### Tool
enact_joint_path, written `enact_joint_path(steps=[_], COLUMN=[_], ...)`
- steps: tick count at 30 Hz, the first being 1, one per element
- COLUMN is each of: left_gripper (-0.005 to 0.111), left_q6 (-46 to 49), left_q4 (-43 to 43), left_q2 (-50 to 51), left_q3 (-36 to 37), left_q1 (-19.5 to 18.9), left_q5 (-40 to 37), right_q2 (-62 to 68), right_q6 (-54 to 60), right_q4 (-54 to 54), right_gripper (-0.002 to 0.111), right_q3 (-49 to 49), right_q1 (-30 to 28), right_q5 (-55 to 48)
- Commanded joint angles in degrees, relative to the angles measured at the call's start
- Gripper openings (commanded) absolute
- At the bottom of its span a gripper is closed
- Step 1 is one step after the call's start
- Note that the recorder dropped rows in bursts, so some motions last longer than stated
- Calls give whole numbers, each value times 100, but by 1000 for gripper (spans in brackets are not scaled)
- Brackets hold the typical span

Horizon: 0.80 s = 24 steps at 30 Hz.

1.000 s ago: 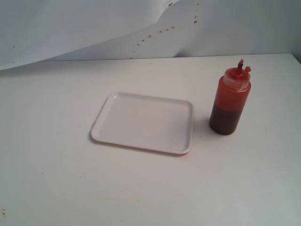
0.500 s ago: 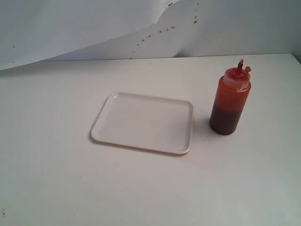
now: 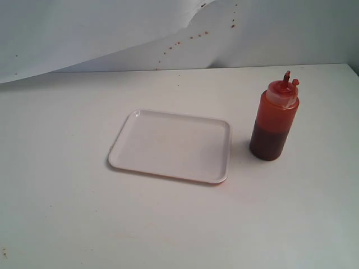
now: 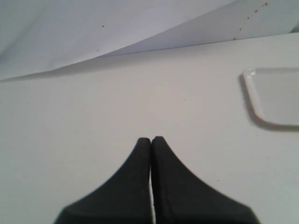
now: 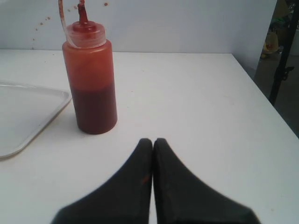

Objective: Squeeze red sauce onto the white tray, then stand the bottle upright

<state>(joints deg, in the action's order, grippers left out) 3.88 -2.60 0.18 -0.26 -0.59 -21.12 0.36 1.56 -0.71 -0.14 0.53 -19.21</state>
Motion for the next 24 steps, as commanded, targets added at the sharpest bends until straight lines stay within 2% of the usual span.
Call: enact_joint_path(steps=[1,7,10,14,16,18,20,21,23,24], left_gripper=[0,0,0,0,0,0,0,0,0,0], left_q6=[242,242,217,217,217,217,153,-351,-1862,-2171], left_q4=[-751,-680,29,260,732,1843,2637,2859,2588,2385], left_q2=[-18,-18,-18,-18,-18,-18,-18,-18,-18,4], left_q3=[26,26,26,26,26,26,26,26,26,26], left_q1=[-7,-7,-7,-7,-7,-7,-7,-7,-7,-7], left_q5=[76,462,441,514,995,1805,3053,3920,4886,5174], right_q2=[-36,-36,-36,-36,-36,-36,-36,-36,-36,-36], right_q6=[-12,-12,-12,-12,-12,-12,-12,-12,-12,-12], right_q4=[27,27,27,27,27,27,27,27,27,27], right_gripper=[0,0,0,0,0,0,0,0,0,0], right_q3=[14,14,14,14,14,14,14,14,14,14], right_q1=[8,8,8,8,8,8,8,8,8,8], right_q5=[13,13,13,13,13,13,13,13,13,13])
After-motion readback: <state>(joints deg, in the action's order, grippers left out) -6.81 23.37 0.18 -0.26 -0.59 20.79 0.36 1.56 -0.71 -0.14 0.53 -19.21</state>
